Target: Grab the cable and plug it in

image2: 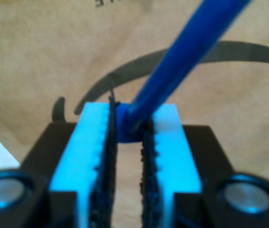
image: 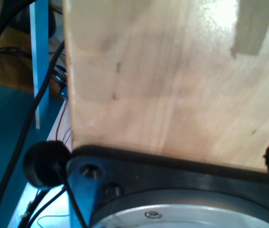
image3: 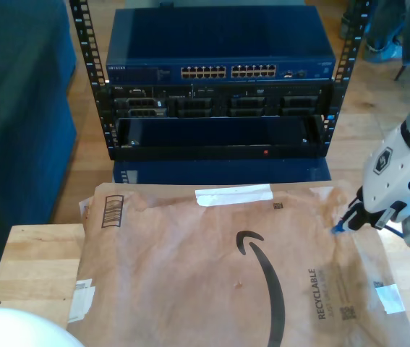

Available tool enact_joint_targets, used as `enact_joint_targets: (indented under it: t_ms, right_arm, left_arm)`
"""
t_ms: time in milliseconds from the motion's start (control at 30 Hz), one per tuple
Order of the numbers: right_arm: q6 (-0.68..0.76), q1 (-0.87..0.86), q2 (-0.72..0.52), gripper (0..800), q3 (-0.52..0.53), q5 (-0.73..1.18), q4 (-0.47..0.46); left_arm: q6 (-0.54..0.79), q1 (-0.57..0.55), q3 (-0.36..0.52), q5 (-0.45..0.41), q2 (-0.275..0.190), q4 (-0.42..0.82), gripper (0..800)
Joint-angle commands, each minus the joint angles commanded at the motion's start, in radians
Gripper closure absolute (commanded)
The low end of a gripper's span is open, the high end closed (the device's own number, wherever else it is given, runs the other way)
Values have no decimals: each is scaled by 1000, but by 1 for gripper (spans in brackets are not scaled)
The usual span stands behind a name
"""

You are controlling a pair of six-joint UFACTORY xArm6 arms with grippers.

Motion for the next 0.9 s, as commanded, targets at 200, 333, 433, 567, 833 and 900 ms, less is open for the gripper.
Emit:
enact_joint_targets:
  t_ms: [200, 333, 433, 567, 833, 900]
  right_arm:
    - [-2, 29, -2, 800, -25, -61, 3]
    - [5, 138, -41, 800, 23, -147, 2]
    - [6, 180, -55, 800, 61, -232, 3]
    - [3, 210, -51, 800, 71, -350, 2]
    - [-2, 236, -29, 800, 61, -531, -5]
    - [-5, 232, -15, 800, 64, -532, -6]
  left_arm:
    - [0, 0, 0, 0, 0, 0, 0]
    - [0, 0, 0, 2, 0, 0, 0]
    - [0, 2, 0, 2, 0, 0, 0]
    - [0, 0, 0, 0, 0, 0, 0]
    - [0, 0, 0, 0, 0, 0, 0]
    - [0, 0, 0, 0, 0, 0, 0]
